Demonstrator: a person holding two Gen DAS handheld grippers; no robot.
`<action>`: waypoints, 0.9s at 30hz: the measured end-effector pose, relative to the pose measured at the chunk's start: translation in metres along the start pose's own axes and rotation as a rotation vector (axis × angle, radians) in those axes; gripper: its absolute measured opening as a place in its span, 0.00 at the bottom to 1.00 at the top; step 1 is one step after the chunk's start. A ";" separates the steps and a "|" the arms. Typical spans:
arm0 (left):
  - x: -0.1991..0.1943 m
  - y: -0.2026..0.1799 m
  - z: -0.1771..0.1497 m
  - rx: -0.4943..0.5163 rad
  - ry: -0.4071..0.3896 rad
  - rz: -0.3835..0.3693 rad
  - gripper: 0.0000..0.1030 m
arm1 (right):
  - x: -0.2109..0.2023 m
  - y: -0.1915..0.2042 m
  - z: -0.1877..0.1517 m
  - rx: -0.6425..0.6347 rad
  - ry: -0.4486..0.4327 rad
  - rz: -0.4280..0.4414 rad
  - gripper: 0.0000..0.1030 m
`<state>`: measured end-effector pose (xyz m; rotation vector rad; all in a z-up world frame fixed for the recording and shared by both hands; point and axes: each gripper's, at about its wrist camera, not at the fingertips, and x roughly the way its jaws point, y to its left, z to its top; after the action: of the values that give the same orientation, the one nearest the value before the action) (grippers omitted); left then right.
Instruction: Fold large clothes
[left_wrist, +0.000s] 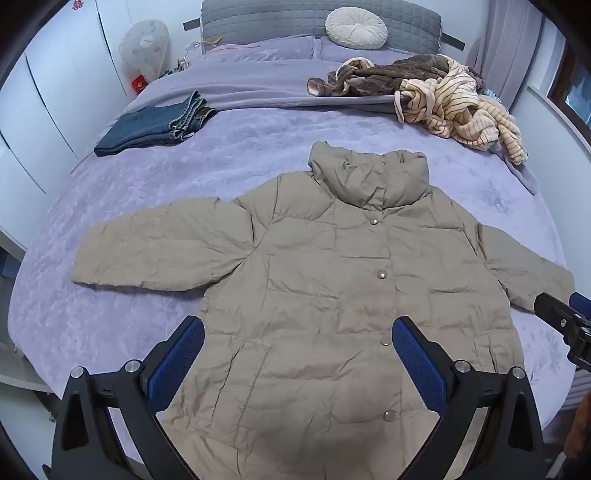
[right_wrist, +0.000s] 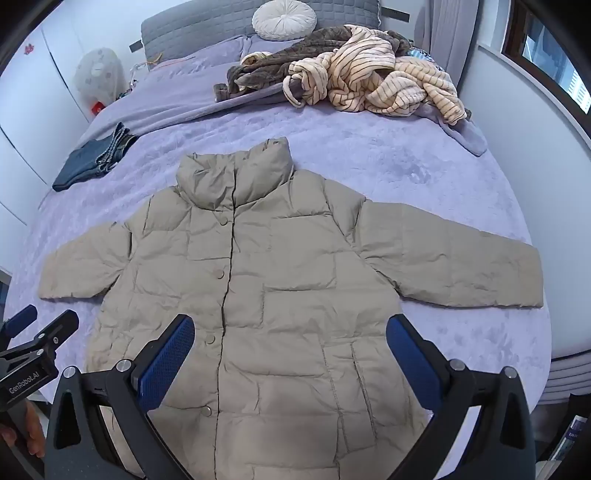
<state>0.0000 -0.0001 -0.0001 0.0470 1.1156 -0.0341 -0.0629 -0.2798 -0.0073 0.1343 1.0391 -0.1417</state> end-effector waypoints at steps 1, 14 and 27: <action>0.000 -0.001 0.000 -0.002 0.002 0.001 0.99 | 0.000 0.001 0.000 -0.005 0.001 -0.002 1.00; -0.002 0.011 -0.005 -0.018 0.001 -0.016 0.99 | -0.005 0.010 -0.002 -0.002 -0.008 -0.015 1.00; -0.004 0.010 -0.004 -0.011 0.001 0.000 0.99 | -0.006 0.010 -0.001 0.003 -0.011 -0.020 1.00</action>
<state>-0.0045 0.0102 0.0018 0.0373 1.1169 -0.0284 -0.0651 -0.2698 -0.0028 0.1258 1.0295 -0.1625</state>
